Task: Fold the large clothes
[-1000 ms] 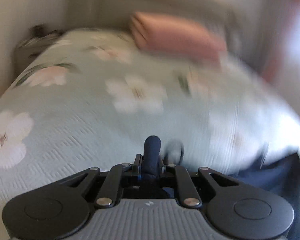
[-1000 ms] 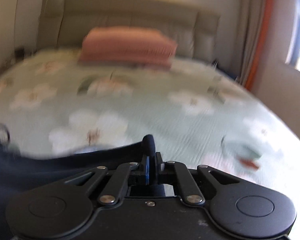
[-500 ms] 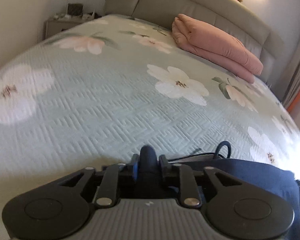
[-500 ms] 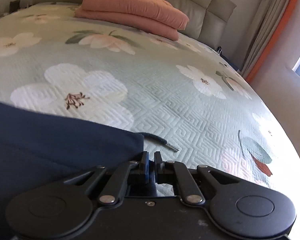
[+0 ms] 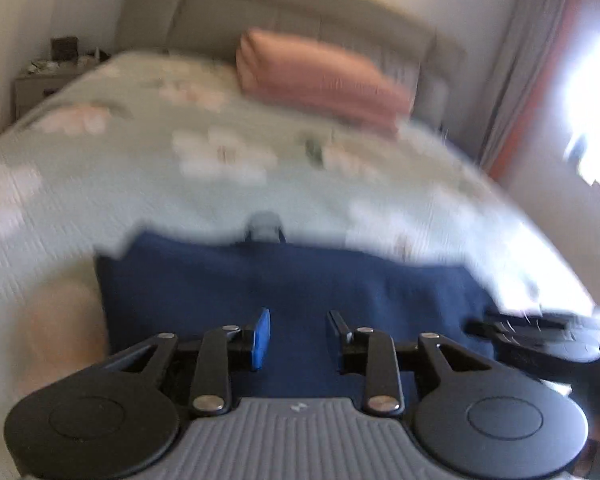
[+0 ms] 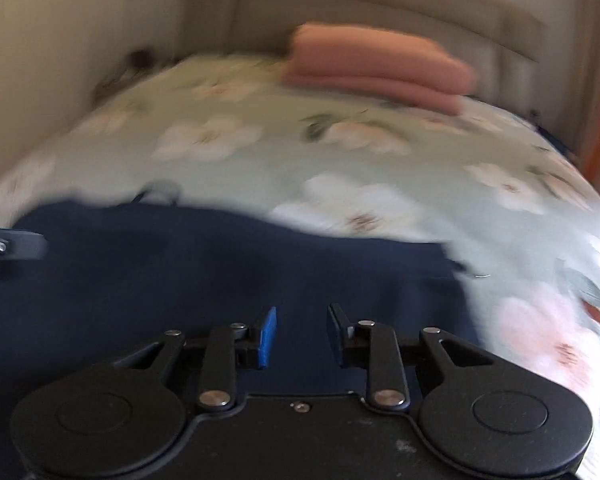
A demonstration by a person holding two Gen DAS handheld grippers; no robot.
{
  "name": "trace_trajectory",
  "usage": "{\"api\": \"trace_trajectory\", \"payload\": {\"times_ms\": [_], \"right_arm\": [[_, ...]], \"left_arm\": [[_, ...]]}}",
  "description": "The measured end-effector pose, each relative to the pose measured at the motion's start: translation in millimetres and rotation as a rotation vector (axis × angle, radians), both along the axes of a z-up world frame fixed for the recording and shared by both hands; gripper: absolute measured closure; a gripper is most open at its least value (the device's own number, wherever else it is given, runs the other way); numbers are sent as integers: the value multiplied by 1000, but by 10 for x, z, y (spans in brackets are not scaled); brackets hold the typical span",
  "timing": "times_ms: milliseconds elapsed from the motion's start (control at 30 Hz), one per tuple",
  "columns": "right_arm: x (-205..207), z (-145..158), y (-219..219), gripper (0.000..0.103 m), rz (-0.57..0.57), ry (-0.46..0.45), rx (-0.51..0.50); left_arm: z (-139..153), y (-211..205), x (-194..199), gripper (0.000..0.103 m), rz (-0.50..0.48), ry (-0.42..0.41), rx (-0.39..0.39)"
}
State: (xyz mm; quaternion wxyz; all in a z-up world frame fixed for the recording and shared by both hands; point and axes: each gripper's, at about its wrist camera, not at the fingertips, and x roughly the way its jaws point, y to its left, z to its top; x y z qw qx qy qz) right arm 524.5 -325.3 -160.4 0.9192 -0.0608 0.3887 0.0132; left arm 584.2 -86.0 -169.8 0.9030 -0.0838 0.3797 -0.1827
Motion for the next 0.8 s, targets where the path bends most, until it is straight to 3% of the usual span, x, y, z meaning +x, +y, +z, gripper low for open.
{"api": "trace_trajectory", "payload": {"times_ms": [33,67,100,133,167,200,267,300,333,400,500,533,633,700,800], "right_arm": [[98,-199,48,72,-2,77,-34],[129,-332,-13,68,-23,113,-26],[90,-328,-118,63,-45,98,4],[65,-286,-224,53,-104,118,-9],[9,-222,-348,55,-177,132,-29],[-78,-166,-476,54,-243,143,-52],[-288,-43,-704,53,-308,156,-47],[-396,33,-744,53,-307,148,-15],[-524,149,-705,53,-276,123,23],[-729,306,-501,53,-182,58,49],[-943,253,-13,55,-16,40,103],[-967,138,125,55,16,64,86],[-1021,-327,376,57,40,168,5],[-1040,-315,442,57,70,162,-40],[-1026,-158,467,57,86,188,-66]], "left_arm": [[-190,-11,-14,88,11,28,55],[-381,74,-41,99,20,48,60],[-510,239,-81,99,19,54,-6],[-578,491,-117,99,44,86,-152],[-576,666,-132,100,72,138,-242],[-532,777,-175,100,97,158,-277],[-344,856,-355,97,108,128,-216],[-257,857,-454,90,104,120,-179],[-190,860,-559,76,108,118,-128],[-140,881,-747,70,128,114,-70],[-299,1010,-984,73,184,206,-95],[-358,1051,-1053,78,206,223,-108],[-390,1136,-1201,79,218,236,-133],[-335,1170,-1196,79,215,252,-130],[-197,1277,-1140,65,255,241,-105]]}}
